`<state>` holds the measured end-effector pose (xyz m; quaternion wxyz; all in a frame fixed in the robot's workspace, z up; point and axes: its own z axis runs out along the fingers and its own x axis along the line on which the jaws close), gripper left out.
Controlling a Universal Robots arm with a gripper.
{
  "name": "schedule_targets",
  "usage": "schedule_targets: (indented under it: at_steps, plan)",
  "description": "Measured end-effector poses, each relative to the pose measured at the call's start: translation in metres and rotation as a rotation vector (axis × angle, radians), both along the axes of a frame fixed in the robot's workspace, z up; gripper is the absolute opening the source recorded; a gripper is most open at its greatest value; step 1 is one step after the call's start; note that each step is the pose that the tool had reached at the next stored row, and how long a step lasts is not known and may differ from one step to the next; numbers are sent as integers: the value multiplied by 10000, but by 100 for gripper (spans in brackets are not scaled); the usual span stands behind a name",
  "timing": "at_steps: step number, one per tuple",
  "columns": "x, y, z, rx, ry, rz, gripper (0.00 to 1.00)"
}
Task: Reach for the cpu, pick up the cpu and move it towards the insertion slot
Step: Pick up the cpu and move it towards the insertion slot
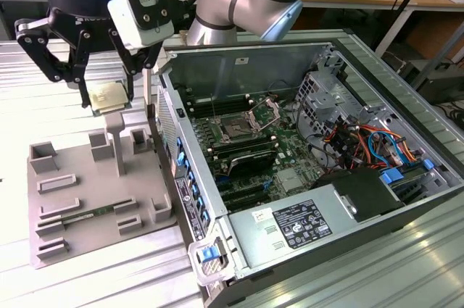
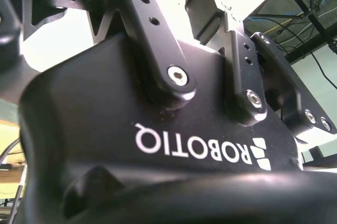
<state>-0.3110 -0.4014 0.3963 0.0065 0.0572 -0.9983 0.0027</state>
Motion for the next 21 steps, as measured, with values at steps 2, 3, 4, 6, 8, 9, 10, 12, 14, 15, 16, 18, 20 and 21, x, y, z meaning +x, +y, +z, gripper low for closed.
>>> schedule_targets:
  at_steps: [2, 3, 4, 6, 8, 9, 10, 12, 14, 15, 16, 18, 20, 21]
  plan:
    - [23, 0, 0, 0, 0, 0, 55]
    - [38, 0, 0, 0, -1, 0, 55]
    - [49, 0, 0, 0, 0, 0, 55]
    - [76, 0, 0, 1, 0, 0, 55]
    - [100, 0, 0, 0, -1, 0, 55]
    - [111, 0, 0, 0, 0, 0, 55]
    - [131, 0, 0, 0, 0, 0, 55]
    - [163, 0, 0, 0, 0, 0, 55]
    - [184, 0, 0, 0, 0, 0, 55]
    - [194, 0, 0, 0, 0, 0, 55]
    - [212, 0, 0, 0, 0, 0, 55]
    - [266, 0, 0, 0, 1, 0, 55]
    - [308, 0, 0, 0, 0, 0, 55]
    - [330, 0, 0, 0, 0, 0, 55]
